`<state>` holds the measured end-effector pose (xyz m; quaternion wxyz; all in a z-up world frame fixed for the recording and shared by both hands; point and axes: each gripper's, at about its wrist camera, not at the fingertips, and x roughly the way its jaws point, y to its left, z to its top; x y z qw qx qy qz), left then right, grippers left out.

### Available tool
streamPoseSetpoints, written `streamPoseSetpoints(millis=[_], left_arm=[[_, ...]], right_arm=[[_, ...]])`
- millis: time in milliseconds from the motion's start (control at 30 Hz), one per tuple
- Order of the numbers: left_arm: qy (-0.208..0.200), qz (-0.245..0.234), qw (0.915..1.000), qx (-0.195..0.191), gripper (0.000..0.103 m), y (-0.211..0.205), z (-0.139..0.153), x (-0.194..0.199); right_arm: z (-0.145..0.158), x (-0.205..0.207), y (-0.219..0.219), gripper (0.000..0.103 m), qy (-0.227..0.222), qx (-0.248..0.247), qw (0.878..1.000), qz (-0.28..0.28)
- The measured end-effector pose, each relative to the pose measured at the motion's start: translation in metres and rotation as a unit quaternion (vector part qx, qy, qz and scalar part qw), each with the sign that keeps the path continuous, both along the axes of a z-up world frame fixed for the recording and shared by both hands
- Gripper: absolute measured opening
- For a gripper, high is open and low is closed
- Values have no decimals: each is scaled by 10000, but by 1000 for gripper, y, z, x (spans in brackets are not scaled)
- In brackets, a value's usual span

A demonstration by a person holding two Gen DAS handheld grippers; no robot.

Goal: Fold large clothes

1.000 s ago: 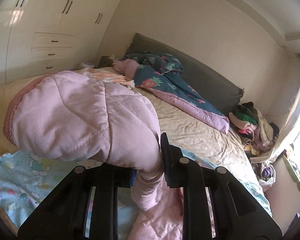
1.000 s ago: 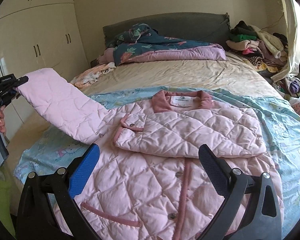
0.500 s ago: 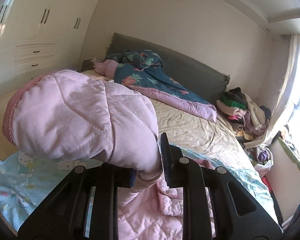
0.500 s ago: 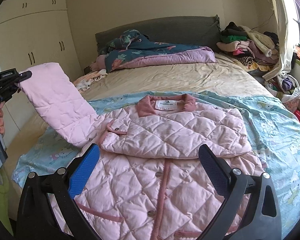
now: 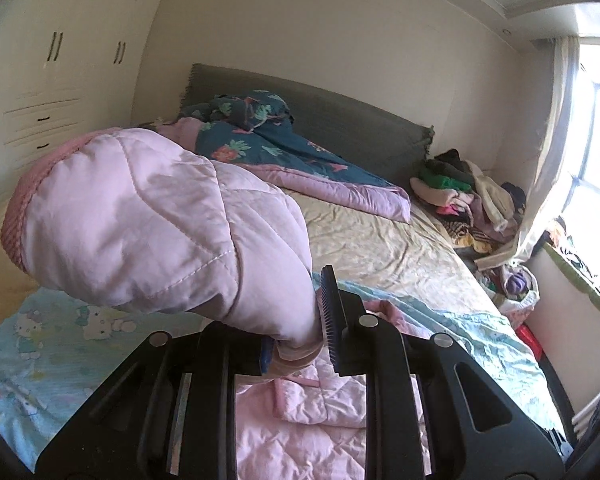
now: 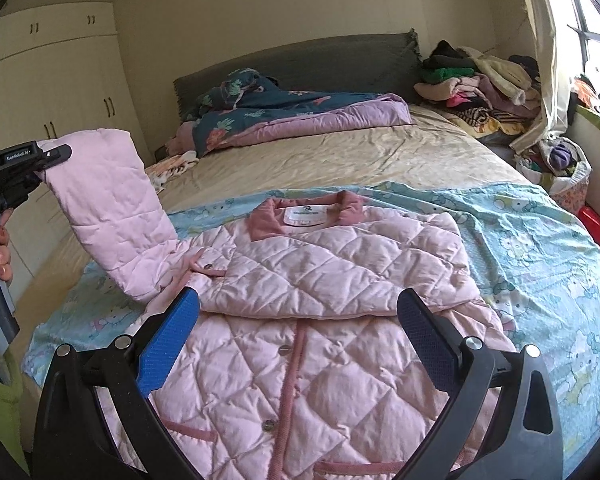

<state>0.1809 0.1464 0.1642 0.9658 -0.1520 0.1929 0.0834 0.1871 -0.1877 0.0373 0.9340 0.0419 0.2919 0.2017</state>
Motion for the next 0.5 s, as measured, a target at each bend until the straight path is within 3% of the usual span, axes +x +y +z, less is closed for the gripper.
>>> streamPoseSetpoints(millis=[500], left_arm=[[211, -662, 9973, 247, 13, -60, -22, 31]], right_arm=[[-16, 13, -34, 99, 132, 25, 9991, -403]])
